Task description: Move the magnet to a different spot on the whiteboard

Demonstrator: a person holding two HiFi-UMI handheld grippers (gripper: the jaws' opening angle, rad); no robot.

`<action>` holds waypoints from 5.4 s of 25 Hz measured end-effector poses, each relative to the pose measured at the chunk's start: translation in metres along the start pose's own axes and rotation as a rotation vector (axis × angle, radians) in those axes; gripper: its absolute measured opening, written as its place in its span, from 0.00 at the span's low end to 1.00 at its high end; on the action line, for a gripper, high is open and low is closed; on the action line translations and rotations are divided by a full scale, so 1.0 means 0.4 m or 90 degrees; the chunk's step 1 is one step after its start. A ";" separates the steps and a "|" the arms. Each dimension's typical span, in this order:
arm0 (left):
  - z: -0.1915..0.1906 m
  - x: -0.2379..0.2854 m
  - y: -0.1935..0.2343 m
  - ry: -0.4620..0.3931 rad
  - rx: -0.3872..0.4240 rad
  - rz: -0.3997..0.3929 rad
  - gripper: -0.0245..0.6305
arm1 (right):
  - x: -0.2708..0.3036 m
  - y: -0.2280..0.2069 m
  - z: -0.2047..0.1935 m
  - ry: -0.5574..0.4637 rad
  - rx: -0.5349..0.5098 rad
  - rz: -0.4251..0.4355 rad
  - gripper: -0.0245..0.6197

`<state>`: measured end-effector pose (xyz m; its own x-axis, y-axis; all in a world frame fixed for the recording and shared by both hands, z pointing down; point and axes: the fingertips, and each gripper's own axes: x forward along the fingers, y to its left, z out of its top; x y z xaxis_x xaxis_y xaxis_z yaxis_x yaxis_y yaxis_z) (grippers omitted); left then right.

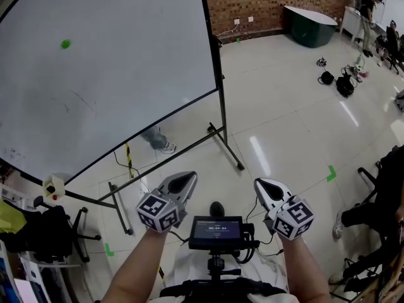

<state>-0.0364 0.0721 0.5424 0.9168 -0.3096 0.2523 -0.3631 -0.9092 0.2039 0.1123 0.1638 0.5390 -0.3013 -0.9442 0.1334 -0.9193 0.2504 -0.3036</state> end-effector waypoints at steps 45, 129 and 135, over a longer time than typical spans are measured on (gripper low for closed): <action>0.245 0.308 0.498 -0.026 0.016 -0.028 0.08 | 0.585 -0.274 0.247 -0.003 -0.064 -0.006 0.08; 1.079 -0.370 0.878 0.233 0.705 0.785 0.24 | 1.039 0.178 0.638 -0.124 -0.157 0.608 0.08; 1.089 -0.369 0.892 0.368 0.764 0.798 0.25 | 1.038 0.155 0.639 -0.124 -0.148 0.604 0.08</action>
<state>-0.2287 -0.3279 0.1660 -0.0313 -0.9994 0.0149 -0.1700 -0.0093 -0.9854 -0.0050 -0.2673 0.3345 -0.9093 -0.3453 -0.2324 -0.3531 0.9356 -0.0088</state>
